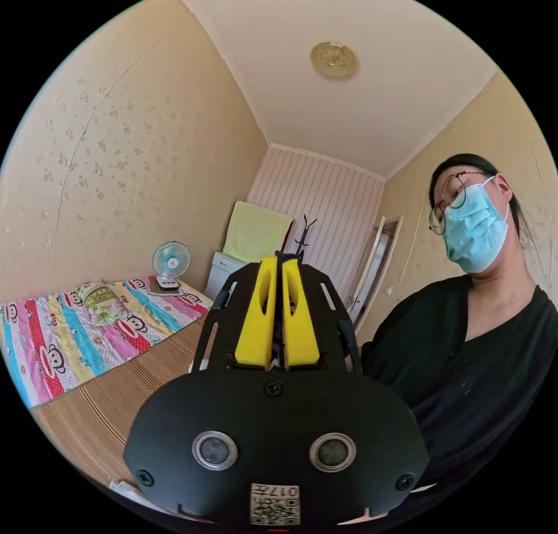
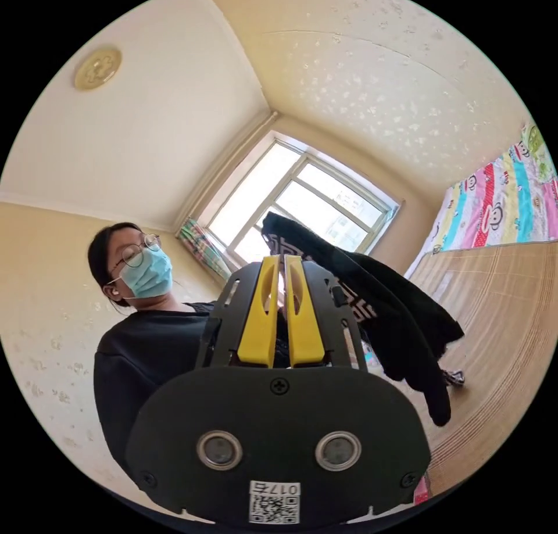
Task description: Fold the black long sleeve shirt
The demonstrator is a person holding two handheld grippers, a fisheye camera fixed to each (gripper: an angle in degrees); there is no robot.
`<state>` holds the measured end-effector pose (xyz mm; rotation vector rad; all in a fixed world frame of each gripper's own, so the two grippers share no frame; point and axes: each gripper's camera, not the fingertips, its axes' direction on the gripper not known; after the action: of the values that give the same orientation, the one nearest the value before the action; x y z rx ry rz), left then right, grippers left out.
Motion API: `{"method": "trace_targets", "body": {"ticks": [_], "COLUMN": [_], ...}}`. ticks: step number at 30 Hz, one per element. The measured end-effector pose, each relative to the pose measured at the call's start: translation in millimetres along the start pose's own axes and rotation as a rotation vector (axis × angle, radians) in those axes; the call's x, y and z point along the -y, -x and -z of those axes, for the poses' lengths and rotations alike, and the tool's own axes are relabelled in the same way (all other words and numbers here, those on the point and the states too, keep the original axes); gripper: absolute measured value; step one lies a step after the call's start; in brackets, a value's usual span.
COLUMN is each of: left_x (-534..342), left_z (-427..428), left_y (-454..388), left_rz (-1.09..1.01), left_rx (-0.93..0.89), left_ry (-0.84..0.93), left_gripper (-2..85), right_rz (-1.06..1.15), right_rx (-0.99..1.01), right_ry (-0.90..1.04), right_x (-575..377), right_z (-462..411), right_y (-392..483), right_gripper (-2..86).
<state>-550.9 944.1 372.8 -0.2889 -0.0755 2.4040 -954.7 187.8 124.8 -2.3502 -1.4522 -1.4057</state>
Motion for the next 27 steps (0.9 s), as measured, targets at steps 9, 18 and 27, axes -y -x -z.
{"method": "trace_targets", "body": {"ticks": [9, 18, 27], "left_x": [55, 90, 92], "left_z": [10, 46, 62], "left_y": [-45, -75, -69], "left_rz": [-0.134, -0.204, -0.138], "left_rx": [-0.010, 0.044, 0.063], "left_ry": [-0.053, -0.098, -0.133], "left_gripper": [-0.8, -0.9, -1.0], "right_rz": [0.169, 0.491, 0.490], "right_rx": [-0.610, -0.744, -0.366], "right_ry": [0.199, 0.111, 0.343], "right_x": [-56, -101, -123], "right_z": [-71, -129, -153], "right_y": [19, 52, 52], "right_gripper": [7.3, 12.1, 8.1]}}
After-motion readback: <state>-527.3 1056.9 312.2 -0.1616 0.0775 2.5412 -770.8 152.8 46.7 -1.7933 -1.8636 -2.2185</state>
